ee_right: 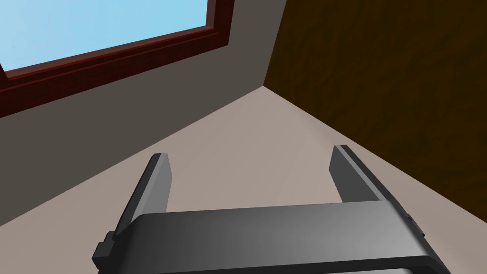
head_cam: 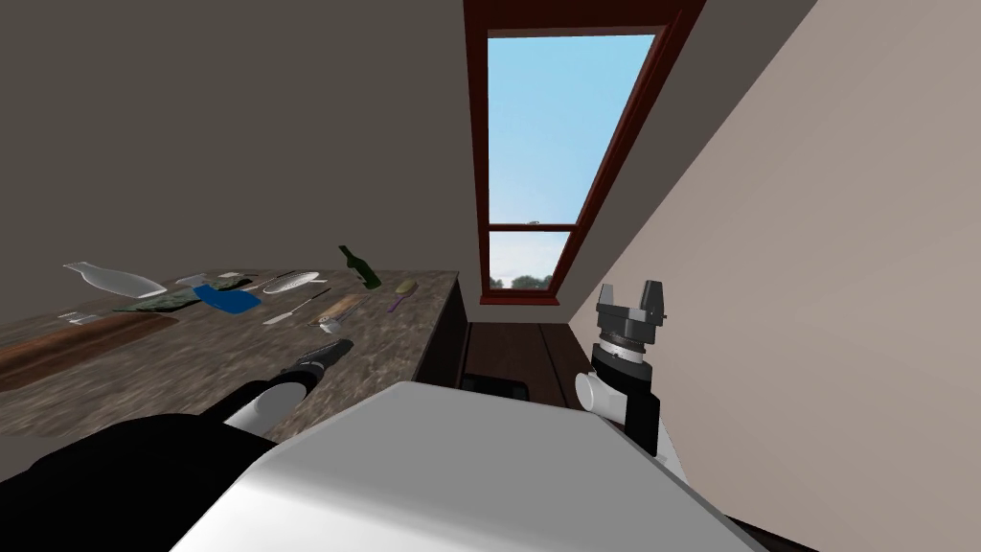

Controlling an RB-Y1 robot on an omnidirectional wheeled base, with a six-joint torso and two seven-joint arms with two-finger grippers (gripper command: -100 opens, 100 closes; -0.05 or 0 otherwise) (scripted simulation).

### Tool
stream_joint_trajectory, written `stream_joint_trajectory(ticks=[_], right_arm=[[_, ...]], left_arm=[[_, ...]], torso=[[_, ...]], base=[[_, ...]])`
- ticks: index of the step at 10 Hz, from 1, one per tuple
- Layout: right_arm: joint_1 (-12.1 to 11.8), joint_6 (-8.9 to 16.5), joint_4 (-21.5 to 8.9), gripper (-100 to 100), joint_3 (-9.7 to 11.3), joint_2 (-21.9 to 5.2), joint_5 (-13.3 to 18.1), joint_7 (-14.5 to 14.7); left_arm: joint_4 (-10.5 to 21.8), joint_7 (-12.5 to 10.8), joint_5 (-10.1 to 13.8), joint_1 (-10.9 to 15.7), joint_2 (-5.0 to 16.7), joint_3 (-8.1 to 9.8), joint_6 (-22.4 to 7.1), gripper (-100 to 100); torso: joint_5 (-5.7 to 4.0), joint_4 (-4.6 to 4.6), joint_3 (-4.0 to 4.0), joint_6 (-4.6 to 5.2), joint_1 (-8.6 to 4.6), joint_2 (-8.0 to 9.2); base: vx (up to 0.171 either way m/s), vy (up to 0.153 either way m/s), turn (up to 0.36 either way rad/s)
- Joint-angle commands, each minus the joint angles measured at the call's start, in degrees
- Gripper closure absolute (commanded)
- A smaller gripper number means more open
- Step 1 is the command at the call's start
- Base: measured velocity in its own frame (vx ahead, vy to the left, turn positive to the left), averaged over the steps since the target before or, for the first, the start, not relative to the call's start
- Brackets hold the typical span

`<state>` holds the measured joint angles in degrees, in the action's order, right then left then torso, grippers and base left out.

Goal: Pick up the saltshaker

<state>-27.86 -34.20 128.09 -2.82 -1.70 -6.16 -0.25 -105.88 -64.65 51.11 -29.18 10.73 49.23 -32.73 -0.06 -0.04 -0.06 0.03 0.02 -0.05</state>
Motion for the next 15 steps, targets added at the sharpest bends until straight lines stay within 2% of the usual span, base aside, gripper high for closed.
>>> stream_joint_trajectory(ticks=[1, 2, 3, 4, 7, 11, 12, 15], right_arm=[[0.00, 0.00, 0.00, 0, 0.00, 0.00, 0.00, 0.00], [0.00, 0.00, 0.00, 0, 0.00, 0.00, 0.00, 0.00], [0.00, 0.00, 0.00, 0, 0.00, 0.00, 0.00, 0.00], [0.00, 0.00, 0.00, 0, 0.00, 0.00, 0.00, 0.00], [0.03, 0.00, 0.00, 0, 0.01, 0.01, 0.00, 0.00], [0.03, 0.01, -0.01, 0, 0.01, 0.00, 0.00, 0.00], [0.03, 0.01, -0.01, 0, 0.01, 0.00, 0.00, 0.00], [0.03, 0.01, 0.00, 0, 0.01, 0.00, 0.00, 0.00]], left_arm=[[0.00, 0.00, 0.00, 0.00, 0.00, 0.00, 0.00, 100], [0.00, 0.00, 0.00, 0.00, 0.00, 0.00, 0.00, 100], [0.00, 0.00, 0.00, 0.00, 0.00, 0.00, 0.00, 0], [1.72, -0.86, -0.47, 2.15, 1.36, -1.98, 0.21, -100], [4.23, -2.39, -1.07, 5.37, 3.62, -5.09, 0.52, -100], [8.38, -5.34, -1.91, 10.85, 7.68, -10.56, 1.01, -100], [8.38, -5.34, -1.91, 10.85, 7.68, -10.56, 1.01, -100], [12.18, -7.83, -2.55, 15.47, 11.03, -15.21, 1.37, -100]], torso=[[0.00, 0.00, 0.00, 0.00, 0.00, 0.00], [0.00, 0.00, 0.00, 0.00, 0.00, 0.00], [0.00, 0.00, 0.00, 0.00, 0.00, 0.01], [0.00, 0.00, 0.00, 0.00, 0.00, 0.01], [-0.04, 0.15, 0.40, 0.00, -0.13, 0.70], [0.01, 0.17, 0.45, 0.00, 0.01, 0.78], [-0.01, 0.18, 0.46, -0.01, -0.05, 0.80], [-0.01, 0.15, 0.40, 0.00, -0.06, 0.69]], base=[[0.000, 0.000, 0.000], [0.000, 0.000, 0.000], [0.000, 0.000, 0.000], [-0.103, -0.024, -0.021], [-0.192, -0.045, -0.023], [-0.200, -0.010, -0.022], [-0.157, -0.021, -0.004], [-0.199, -0.014, -0.016]])
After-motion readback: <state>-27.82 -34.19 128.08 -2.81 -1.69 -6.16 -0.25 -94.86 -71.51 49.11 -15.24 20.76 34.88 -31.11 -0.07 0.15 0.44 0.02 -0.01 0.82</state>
